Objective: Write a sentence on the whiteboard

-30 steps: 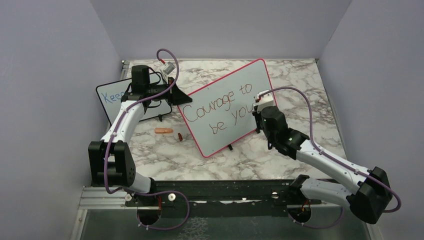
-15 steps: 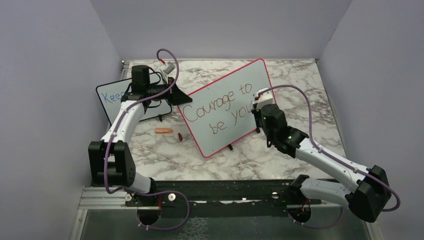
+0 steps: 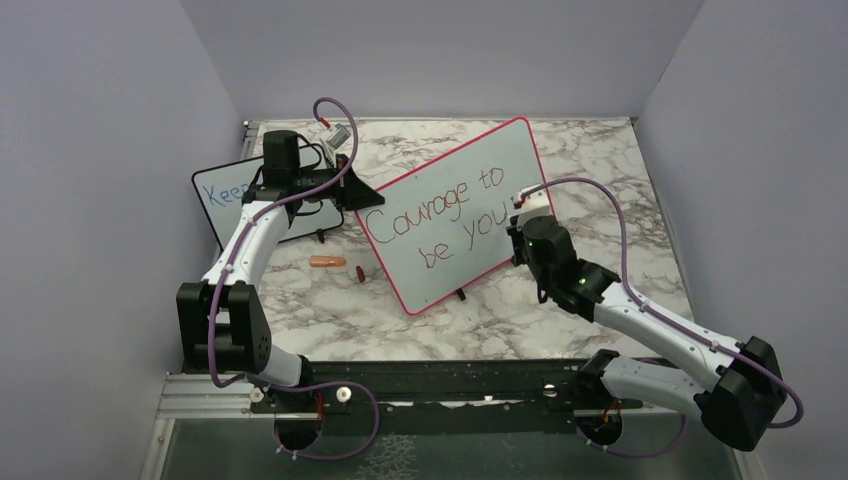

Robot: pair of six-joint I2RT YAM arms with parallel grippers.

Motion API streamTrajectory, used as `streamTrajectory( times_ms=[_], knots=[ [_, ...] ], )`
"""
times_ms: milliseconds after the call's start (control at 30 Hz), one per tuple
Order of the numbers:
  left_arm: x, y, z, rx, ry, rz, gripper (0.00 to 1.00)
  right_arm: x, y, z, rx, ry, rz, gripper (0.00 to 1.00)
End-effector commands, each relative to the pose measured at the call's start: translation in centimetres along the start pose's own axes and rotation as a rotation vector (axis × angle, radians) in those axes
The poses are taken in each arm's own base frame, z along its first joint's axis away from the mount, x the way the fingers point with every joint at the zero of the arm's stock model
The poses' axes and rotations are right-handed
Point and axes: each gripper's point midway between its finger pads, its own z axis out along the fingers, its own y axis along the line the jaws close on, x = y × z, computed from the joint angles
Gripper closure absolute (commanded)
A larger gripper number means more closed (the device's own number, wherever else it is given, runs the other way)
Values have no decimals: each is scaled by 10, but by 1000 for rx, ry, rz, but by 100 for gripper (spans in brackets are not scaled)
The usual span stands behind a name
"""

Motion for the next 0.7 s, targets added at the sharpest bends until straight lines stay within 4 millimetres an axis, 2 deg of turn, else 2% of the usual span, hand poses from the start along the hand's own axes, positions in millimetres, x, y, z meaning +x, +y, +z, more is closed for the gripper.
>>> streamTrajectory(
  times_ms=[0,367,667],
  knots=[
    [10,27,-1,-106,22,-10,100,17,0,-2,-10,44,15,99],
    [9,27,-1,-106,21,-9,100,19,-9,-3,38,50,23,99],
    [9,27,-1,-110,22,-9,100,3,-22,-14,84,-22,76,99]
  ],
)
